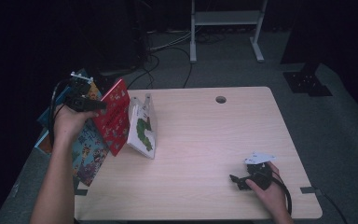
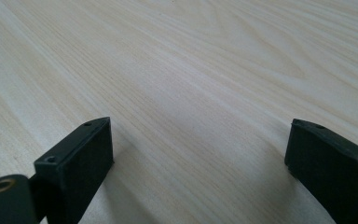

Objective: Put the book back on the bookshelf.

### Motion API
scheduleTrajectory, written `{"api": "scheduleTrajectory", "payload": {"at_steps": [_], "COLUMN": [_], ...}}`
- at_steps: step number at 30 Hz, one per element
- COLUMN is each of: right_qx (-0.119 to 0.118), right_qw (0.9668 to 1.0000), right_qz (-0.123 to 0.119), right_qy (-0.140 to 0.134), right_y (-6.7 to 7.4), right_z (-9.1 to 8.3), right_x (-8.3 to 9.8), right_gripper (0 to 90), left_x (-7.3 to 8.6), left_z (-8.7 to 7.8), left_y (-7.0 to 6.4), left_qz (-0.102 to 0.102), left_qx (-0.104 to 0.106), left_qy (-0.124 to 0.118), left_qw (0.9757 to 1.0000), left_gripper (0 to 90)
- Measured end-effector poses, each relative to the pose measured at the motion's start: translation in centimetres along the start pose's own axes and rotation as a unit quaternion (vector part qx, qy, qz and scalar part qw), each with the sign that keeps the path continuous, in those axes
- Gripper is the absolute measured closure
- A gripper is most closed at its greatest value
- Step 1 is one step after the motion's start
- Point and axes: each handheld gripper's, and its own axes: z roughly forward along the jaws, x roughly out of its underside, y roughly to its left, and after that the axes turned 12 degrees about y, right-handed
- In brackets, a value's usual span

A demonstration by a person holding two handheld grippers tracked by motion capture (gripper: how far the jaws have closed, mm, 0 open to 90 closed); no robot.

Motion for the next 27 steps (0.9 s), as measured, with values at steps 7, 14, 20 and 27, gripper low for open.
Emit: {"api": "scheduleTrajectory", "payload": {"at_steps": [7, 14, 20, 27], "right_qx": [0.000, 0.000, -0.001, -0.001], "right_qw": [1.0000, 1.0000, 1.0000, 1.0000], "right_qz": [0.000, 0.000, 0.002, 0.002], "right_qy": [0.000, 0.000, 0.000, 0.000], "right_y": [0.0, 0.0, 0.0, 0.0], "right_z": [0.0, 0.0, 0.0, 0.0], "right_x": [0.0, 0.0, 0.0, 0.0], "right_gripper": [6.9, 6.9, 6.9, 6.9], "left_x": [0.2, 0.5, 0.7, 1.1], "left_z": [-0.7, -2.9, -5.1, -7.0], "left_y": [0.1, 0.3, 0.0, -0.8], "left_qz": [0.005, 0.012, 0.022, 0.038], "left_qx": [0.013, 0.003, -0.010, -0.007], "left_qy": [-0.005, -0.016, -0.035, -0.039], "left_qw": [0.9999, 0.9998, 0.9991, 0.9985], "left_gripper": [75.1, 70.9, 70.2, 83.4]}}
